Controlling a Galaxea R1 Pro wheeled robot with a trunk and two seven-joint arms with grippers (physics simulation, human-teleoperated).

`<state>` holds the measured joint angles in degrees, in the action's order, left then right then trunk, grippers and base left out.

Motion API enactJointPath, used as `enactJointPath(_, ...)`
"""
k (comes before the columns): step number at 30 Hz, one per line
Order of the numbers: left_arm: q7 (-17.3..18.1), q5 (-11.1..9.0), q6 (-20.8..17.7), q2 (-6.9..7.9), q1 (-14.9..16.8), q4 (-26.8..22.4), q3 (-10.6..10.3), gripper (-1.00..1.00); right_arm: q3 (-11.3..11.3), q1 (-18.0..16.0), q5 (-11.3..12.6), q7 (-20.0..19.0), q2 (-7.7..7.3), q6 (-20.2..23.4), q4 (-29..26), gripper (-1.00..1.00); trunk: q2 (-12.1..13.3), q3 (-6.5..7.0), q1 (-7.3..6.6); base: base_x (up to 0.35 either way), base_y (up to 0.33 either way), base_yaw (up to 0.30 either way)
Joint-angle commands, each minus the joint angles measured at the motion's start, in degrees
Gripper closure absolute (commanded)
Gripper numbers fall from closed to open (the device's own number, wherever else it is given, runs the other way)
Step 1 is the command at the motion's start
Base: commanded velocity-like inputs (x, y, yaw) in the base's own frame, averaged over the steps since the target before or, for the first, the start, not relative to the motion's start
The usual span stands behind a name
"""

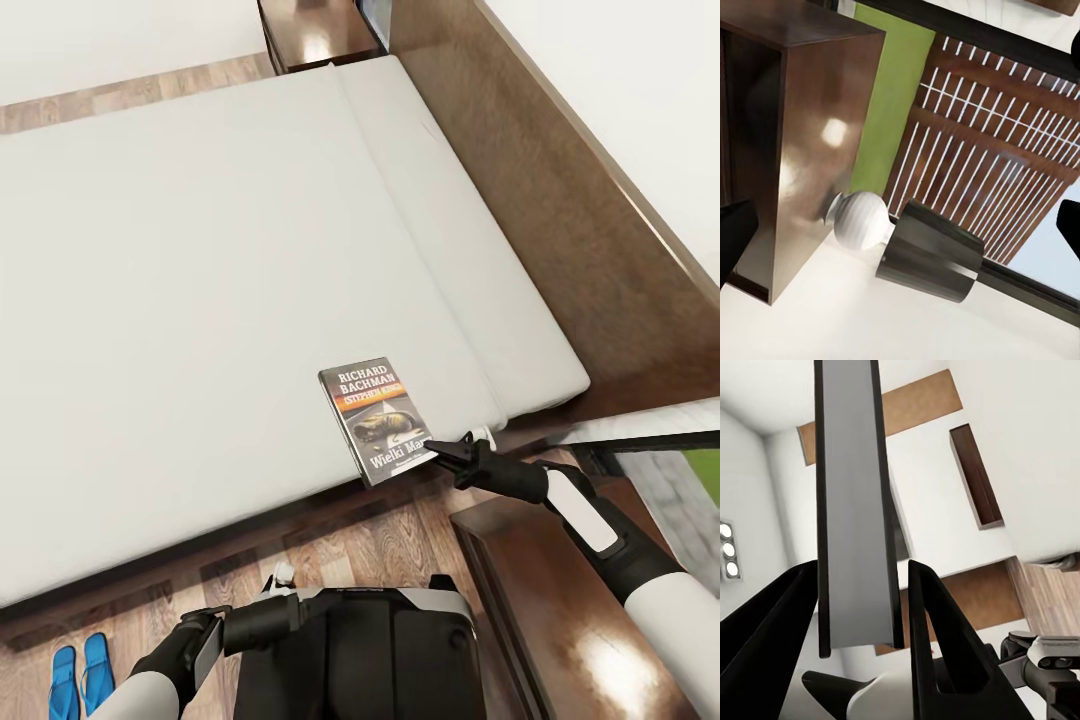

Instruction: In the bedroom, move the book from the bed onto either nightstand, and place the two sandals side by side next to the bed.

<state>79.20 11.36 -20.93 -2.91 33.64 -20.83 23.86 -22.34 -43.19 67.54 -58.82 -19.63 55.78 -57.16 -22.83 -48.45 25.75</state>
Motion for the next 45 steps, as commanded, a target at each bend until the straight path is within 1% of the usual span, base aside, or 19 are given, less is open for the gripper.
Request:
enactJointPath(1, 0.34, 0.6, -0.6, -0.07, 0.02, -0.09, 0.48, -1.0, -0.16, -0.05, 0.23, -0.12, -0.06, 0.2, 0.03, 1.0, -0.09, -0.06, 0.03, 0.0, 0.0, 0.0)
enactJointPath(22, 0.42, 0.6, -0.6, -0.01, 0.02, -0.09, 0.52, -1.0, -0.09, -0.05, 0.23, -0.07, -0.06, 0.15, 0.03, 1.0, -0.09, 0.0, 0.03, 0.0, 0.0, 0.0)
enactJointPath(45, 0.42, 0.6, -0.54, -0.08, 0.02, -0.09, 0.48, -1.0, -0.16, -0.05, 0.23, -0.06, -0.06, 0.12, 0.03, 1.0, -0.09, 2.05, 0.03, 0.0, 0.0, 0.0)
